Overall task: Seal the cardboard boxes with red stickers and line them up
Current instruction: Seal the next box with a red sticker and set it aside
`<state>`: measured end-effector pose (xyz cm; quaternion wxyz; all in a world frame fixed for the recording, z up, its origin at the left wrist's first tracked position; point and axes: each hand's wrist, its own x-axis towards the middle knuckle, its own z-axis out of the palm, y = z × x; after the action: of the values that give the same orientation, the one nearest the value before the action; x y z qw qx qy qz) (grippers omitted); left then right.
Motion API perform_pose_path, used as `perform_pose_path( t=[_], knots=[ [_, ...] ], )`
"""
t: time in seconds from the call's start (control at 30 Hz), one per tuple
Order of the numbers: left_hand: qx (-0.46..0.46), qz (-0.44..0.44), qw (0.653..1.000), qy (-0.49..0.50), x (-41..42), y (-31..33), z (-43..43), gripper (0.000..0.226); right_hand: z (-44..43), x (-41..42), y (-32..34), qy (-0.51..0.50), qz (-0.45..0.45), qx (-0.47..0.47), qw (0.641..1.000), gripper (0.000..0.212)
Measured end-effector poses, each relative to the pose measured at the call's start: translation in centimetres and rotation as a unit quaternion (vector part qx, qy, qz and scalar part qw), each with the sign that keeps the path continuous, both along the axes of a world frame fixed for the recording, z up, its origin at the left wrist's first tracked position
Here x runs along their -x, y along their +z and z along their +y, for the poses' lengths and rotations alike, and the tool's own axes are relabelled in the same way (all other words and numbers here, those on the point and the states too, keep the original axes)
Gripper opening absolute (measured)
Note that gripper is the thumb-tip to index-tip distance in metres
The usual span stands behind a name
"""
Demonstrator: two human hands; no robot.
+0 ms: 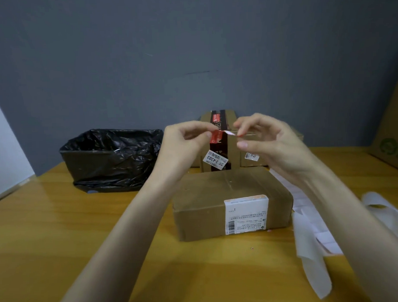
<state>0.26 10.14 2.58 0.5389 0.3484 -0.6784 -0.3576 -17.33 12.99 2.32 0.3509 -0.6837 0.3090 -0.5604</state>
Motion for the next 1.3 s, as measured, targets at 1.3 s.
perform_pose_path(
  t=[1.3],
  knots=[
    [-0.171, 0.225, 0.945, 0.164, -12.2, 1.5, -10.6, 0.009, -8.0, -14.3, 0.1, -0.168, 0.199, 0.129, 0.957, 0.054]
  ],
)
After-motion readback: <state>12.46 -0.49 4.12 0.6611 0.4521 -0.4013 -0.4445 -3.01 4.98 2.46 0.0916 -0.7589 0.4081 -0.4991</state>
